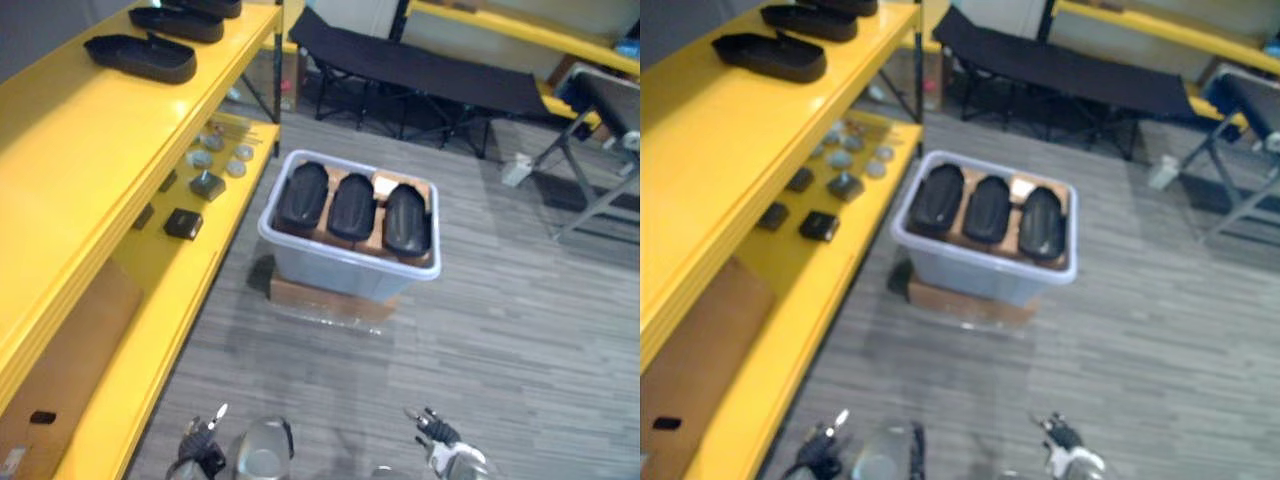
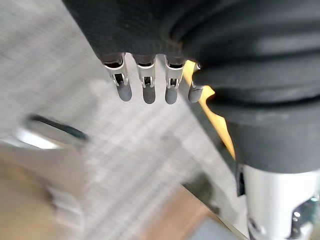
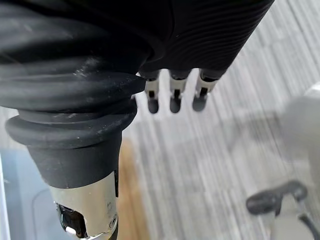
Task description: Walk over and take plastic housings, then place them on the shelf
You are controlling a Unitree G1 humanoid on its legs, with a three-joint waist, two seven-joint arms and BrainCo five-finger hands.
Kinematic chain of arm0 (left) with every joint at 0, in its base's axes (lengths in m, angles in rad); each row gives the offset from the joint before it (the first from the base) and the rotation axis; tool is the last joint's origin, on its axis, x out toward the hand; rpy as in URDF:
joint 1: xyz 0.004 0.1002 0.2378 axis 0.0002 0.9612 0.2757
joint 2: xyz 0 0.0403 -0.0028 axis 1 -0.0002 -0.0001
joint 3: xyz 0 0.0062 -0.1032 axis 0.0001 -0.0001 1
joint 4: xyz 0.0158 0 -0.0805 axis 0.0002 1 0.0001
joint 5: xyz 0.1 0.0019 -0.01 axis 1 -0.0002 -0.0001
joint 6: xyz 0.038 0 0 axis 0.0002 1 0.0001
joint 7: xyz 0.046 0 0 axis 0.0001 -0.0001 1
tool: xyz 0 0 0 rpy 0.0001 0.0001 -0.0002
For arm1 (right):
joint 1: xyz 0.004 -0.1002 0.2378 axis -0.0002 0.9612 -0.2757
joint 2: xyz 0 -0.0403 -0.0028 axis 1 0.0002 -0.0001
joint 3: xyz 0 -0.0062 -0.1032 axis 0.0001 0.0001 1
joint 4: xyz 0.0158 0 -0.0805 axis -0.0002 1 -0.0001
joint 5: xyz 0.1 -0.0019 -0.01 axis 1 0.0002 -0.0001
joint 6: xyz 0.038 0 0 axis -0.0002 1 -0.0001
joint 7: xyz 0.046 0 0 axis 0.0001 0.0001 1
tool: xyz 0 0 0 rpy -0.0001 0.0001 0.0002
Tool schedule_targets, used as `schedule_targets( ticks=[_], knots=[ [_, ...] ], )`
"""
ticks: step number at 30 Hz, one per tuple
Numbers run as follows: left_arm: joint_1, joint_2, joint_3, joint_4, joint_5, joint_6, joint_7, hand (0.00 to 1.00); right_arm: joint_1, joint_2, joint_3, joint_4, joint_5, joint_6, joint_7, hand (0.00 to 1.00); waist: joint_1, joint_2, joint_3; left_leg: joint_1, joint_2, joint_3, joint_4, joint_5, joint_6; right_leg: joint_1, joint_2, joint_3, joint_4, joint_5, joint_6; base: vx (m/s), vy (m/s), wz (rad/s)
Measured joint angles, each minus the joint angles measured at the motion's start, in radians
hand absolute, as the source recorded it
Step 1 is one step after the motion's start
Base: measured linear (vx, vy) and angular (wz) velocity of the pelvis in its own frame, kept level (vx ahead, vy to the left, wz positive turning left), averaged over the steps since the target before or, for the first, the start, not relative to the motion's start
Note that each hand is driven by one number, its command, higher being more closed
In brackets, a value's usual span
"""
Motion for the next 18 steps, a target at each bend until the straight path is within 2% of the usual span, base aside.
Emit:
schedule_targets(
  ticks=[2, 4, 5, 7, 8, 9, 10, 12, 14, 15, 16, 17, 18],
  knots=[
    [-0.037, -0.002, -0.004, -0.002, -0.014, -0.011, 0.004, 0.0, 0.023, 0.01, -0.001, 0.003, -0.001, 0.001, 0.0, 0.0, -0.006, 0.008, -0.001, 0.015, 0.023, 0.0, 0.003, -0.025, -0.019, -0.076, -0.006, -0.001, -0.058, 0.054, -0.002, 0.2, -0.028, -0.06],
    [-0.052, -0.012, -0.002, -0.003, -0.018, -0.015, 0.006, 0.0, 0.048, 0.026, -0.022, -0.016, -0.002, -0.006, 0.0, 0.0, -0.024, 0.01, -0.003, 0.034, 0.057, 0.0, 0.052, -0.068, -0.048, -0.122, -0.007, -0.001, -0.13, 0.156, -0.012, 0.24, -0.116, -0.1],
    [-0.055, -0.018, -0.003, -0.003, -0.018, -0.015, 0.005, 0.0, 0.054, 0.026, -0.025, -0.019, -0.003, -0.003, 0.0, 0.0, -0.024, 0.008, -0.006, 0.035, 0.063, -0.002, 0.071, -0.083, -0.057, -0.125, -0.001, -0.001, -0.147, 0.187, -0.017, 0.28, -0.207, 0.01],
    [-0.065, -0.036, -0.02, -0.004, -0.013, -0.006, 0.006, 0.0, 0.077, 0.043, -0.044, -0.029, -0.005, 0.005, 0.0, 0.0, -0.022, -0.021, -0.023, 0.031, 0.064, -0.022, 0.137, -0.138, -0.1, -0.12, -0.001, 0.001, -0.181, 0.337, -0.03, 0.27, -0.289, 0.21],
    [-0.067, -0.045, -0.023, 0.002, -0.007, -0.001, 0.008, 0.0, 0.077, 0.042, -0.056, -0.034, -0.007, 0.01, 0.001, 0.0, -0.026, -0.006, -0.022, 0.031, 0.076, -0.04, 0.157, -0.156, -0.107, -0.109, 0.005, -0.01, -0.176, 0.318, -0.025, 0.25, -0.26, 0.21],
    [-0.06, -0.07, -0.031, 0.001, -0.004, 0.01, 0.014, 0.0, 0.08, 0.035, -0.072, -0.043, -0.027, 0.015, 0.002, 0.0, -0.026, 0.024, -0.038, 0.026, 0.109, -0.056, 0.171, -0.167, -0.124, -0.105, 0.03, -0.036, -0.165, 0.312, -0.034, 0.24, -0.202, 0.26],
    [-0.053, -0.103, -0.039, 0.003, -0.003, 0.018, 0.02, 0.0, 0.085, 0.027, -0.092, -0.046, -0.049, 0.017, 0.002, 0.0, -0.034, 0.05, -0.061, 0.017, 0.121, -0.078, 0.157, -0.168, -0.135, -0.103, 0.045, -0.059, -0.175, 0.286, -0.041, 0.23, -0.169, 0.36],
    [-0.045, -0.156, -0.041, 0.004, 0.001, 0.046, 0.023, 0.0, 0.081, 0.02, -0.122, -0.047, -0.066, 0.015, -0.01, 0.0, -0.039, 0.075, -0.072, 0.056, 0.115, -0.089, 0.086, -0.131, -0.16, -0.089, 0.043, -0.083, -0.171, 0.258, -0.055, 0.23, -0.17, 0.34],
    [-0.015, -0.166, -0.04, 0.004, 0.002, 0.051, 0.024, 0.0, 0.077, 0.023, -0.124, -0.047, -0.065, 0.011, -0.03, 0.0, -0.037, 0.078, -0.073, 0.054, 0.113, -0.092, 0.12, -0.083, -0.187, -0.067, 0.04, -0.086, -0.181, 0.229, -0.06, 0.2, -0.16, 0.14],
    [-0.014, -0.162, -0.037, -0.003, 0.001, 0.05, 0.026, 0.0, 0.079, 0.022, -0.123, -0.047, -0.06, 0.011, -0.034, 0.0, -0.038, 0.08, -0.071, 0.008, 0.121, -0.109, 0.221, -0.049, -0.193, -0.048, 0.042, -0.089, -0.188, 0.211, -0.066, 0.15, -0.145, 0.12],
    [-0.014, -0.15, -0.037, -0.006, -0.001, 0.049, 0.026, 0.0, 0.081, 0.018, -0.109, -0.046, -0.061, 0.013, -0.039, 0.0, -0.036, 0.082, -0.062, -0.068, 0.145, -0.133, 0.394, 0.032, -0.201, -0.01, 0.047, -0.089, -0.209, 0.204, -0.072, 0.14, -0.13, 0.05],
    [-0.012, -0.144, -0.038, -0.008, -0.002, 0.049, 0.025, 0.0, 0.076, 0.014, -0.099, -0.047, -0.062, 0.012, -0.039, 0.0, -0.032, 0.077, -0.056, -0.102, 0.155, -0.138, 0.459, 0.032, -0.209, 0.014, 0.049, -0.089, -0.225, 0.204, -0.073, 0.16, -0.096, -0.15],
    [0.003, -0.135, -0.039, -0.01, -0.003, 0.05, 0.022, 0.0, 0.074, 0.014, -0.088, -0.048, -0.063, 0.008, -0.039, 0.0, -0.026, 0.085, -0.053, -0.124, 0.17, -0.129, 0.476, 0.028, -0.203, 0.053, 0.046, -0.087, -0.245, 0.208, -0.069, 0.14, -0.034, -0.29]
  ],
)
